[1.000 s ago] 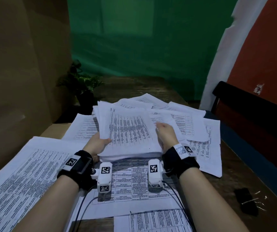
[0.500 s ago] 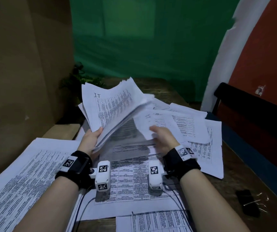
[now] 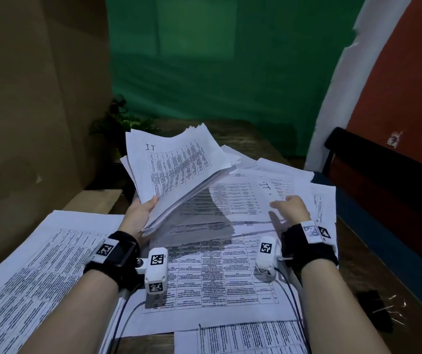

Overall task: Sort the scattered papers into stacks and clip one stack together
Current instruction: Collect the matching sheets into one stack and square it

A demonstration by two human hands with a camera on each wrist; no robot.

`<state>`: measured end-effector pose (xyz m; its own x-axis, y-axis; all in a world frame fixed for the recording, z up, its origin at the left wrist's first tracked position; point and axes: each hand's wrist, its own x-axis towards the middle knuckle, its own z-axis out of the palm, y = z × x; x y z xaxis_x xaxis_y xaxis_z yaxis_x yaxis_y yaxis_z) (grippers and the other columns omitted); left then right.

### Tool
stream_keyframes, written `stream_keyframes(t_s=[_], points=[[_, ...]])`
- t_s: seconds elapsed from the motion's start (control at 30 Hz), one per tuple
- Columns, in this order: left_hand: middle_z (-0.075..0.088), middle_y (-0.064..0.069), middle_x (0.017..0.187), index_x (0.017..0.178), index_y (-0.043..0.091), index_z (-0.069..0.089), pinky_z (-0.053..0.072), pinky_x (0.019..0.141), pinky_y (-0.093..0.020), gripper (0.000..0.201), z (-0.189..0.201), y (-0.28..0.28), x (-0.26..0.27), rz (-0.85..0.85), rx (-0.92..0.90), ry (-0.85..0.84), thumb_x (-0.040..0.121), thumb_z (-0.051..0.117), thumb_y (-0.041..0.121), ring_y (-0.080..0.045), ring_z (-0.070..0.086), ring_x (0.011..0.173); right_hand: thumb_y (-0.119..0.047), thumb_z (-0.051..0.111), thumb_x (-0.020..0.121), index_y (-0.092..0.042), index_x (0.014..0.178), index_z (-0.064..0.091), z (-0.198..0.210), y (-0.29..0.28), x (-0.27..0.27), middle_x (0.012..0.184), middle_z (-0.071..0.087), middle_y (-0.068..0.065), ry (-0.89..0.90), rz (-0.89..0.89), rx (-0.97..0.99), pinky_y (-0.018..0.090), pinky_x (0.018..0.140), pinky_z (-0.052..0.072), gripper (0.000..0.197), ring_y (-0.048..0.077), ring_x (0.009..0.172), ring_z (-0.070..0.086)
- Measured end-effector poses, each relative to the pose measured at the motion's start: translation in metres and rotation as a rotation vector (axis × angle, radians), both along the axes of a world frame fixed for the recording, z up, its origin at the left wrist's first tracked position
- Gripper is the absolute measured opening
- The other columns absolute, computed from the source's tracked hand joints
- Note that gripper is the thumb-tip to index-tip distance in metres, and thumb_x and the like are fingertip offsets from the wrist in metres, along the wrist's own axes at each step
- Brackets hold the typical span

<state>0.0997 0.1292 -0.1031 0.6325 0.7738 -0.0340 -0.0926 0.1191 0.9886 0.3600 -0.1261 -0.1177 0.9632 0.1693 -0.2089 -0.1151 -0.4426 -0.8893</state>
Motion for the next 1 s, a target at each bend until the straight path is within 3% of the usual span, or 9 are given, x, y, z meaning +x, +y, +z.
stream_keyframes(t_s=[0.1, 0.23, 0.3, 0.43, 0.5, 0.67, 0.83, 0.93, 1.0], points=[[0.063, -0.016, 0.124, 0.133, 0.005, 0.053, 0.042, 0.105, -0.050, 0.037, -0.002, 0.003, 0.003, 0.000, 0.015, 0.000, 0.097, 0.053, 0.016, -0.034, 0.059, 0.115, -0.012, 0.070, 0.076, -0.007, 0.074, 0.052, 0.013, -0.002, -0.017, 0.081, 0.055, 0.014, 0.042, 0.029, 0.094, 0.033, 0.066, 0.054, 0.020, 0.036, 0.091, 0.063], [0.060, -0.016, 0.128, 0.135, 0.003, 0.049, 0.041, 0.106, -0.046, 0.039, -0.002, 0.005, 0.002, 0.003, 0.017, 0.010, 0.098, 0.051, 0.016, -0.033, 0.057, 0.117, -0.007, 0.057, 0.062, -0.008, 0.072, 0.056, 0.018, -0.003, -0.025, 0.074, 0.053, 0.012, -0.029, 0.062, 0.165, 0.034, 0.062, 0.041, 0.011, 0.025, 0.071, 0.055], [0.059, -0.014, 0.129, 0.135, 0.002, 0.049, 0.042, 0.104, -0.041, 0.039, -0.001, 0.004, 0.002, 0.001, 0.030, 0.005, 0.099, 0.050, 0.016, -0.030, 0.058, 0.115, -0.004, 0.052, 0.066, -0.009, 0.073, 0.055, 0.032, -0.006, -0.037, 0.073, 0.048, 0.010, -0.063, 0.008, 0.279, 0.034, 0.063, 0.033, 0.009, 0.022, 0.070, 0.047], [0.059, -0.014, 0.128, 0.135, 0.001, 0.049, 0.042, 0.102, -0.036, 0.039, 0.001, 0.001, 0.001, 0.026, 0.043, 0.005, 0.098, 0.051, 0.014, -0.024, 0.058, 0.109, -0.003, 0.051, 0.087, -0.007, 0.097, 0.066, 0.050, -0.014, -0.044, 0.093, 0.058, 0.006, -0.298, -0.205, 0.252, 0.025, 0.077, 0.036, 0.019, 0.024, 0.090, 0.051], [0.059, -0.015, 0.126, 0.133, 0.000, 0.050, 0.041, 0.101, -0.036, 0.037, 0.004, -0.002, 0.001, 0.016, 0.058, 0.013, 0.099, 0.049, 0.013, -0.024, 0.056, 0.108, -0.006, 0.050, 0.089, -0.009, 0.100, 0.065, 0.048, -0.015, -0.042, 0.096, 0.056, 0.006, -0.239, -0.162, 0.172, 0.024, 0.080, 0.037, 0.020, 0.024, 0.094, 0.050], [0.058, -0.014, 0.123, 0.132, -0.002, 0.050, 0.041, 0.093, -0.030, 0.036, 0.010, -0.011, -0.001, 0.017, 0.081, 0.013, 0.099, 0.047, 0.013, -0.024, 0.055, 0.108, -0.001, 0.053, 0.074, -0.004, 0.069, 0.058, 0.041, -0.011, -0.038, 0.062, 0.048, 0.012, -0.070, 0.103, -0.023, 0.027, 0.052, 0.038, 0.007, 0.023, 0.056, 0.045], [0.057, -0.014, 0.123, 0.135, -0.003, 0.048, 0.040, 0.087, -0.026, 0.038, 0.013, -0.015, -0.001, 0.005, 0.071, 0.011, 0.100, 0.046, 0.012, -0.019, 0.053, 0.102, -0.001, 0.066, 0.082, 0.010, 0.094, 0.064, 0.035, -0.010, -0.041, 0.088, 0.068, 0.026, 0.045, 0.221, 0.054, 0.031, 0.055, 0.055, 0.017, 0.031, 0.067, 0.066], [0.056, -0.013, 0.128, 0.135, -0.003, 0.048, 0.040, 0.088, -0.028, 0.038, 0.014, -0.016, -0.003, 0.006, 0.060, 0.018, 0.100, 0.047, 0.013, -0.021, 0.054, 0.102, 0.009, 0.053, 0.070, 0.005, 0.077, 0.061, 0.032, -0.006, -0.038, 0.083, 0.063, 0.026, 0.023, 0.084, 0.191, 0.037, 0.064, 0.055, 0.011, 0.040, 0.082, 0.065], [0.056, -0.015, 0.130, 0.135, -0.003, 0.047, 0.042, 0.089, -0.030, 0.039, 0.016, -0.017, -0.004, 0.009, 0.047, 0.013, 0.100, 0.046, 0.014, -0.022, 0.055, 0.104, 0.001, 0.049, 0.073, -0.005, 0.070, 0.055, 0.040, -0.012, -0.031, 0.073, 0.054, 0.016, -0.076, -0.063, 0.156, 0.031, 0.062, 0.049, 0.009, 0.033, 0.075, 0.060]])
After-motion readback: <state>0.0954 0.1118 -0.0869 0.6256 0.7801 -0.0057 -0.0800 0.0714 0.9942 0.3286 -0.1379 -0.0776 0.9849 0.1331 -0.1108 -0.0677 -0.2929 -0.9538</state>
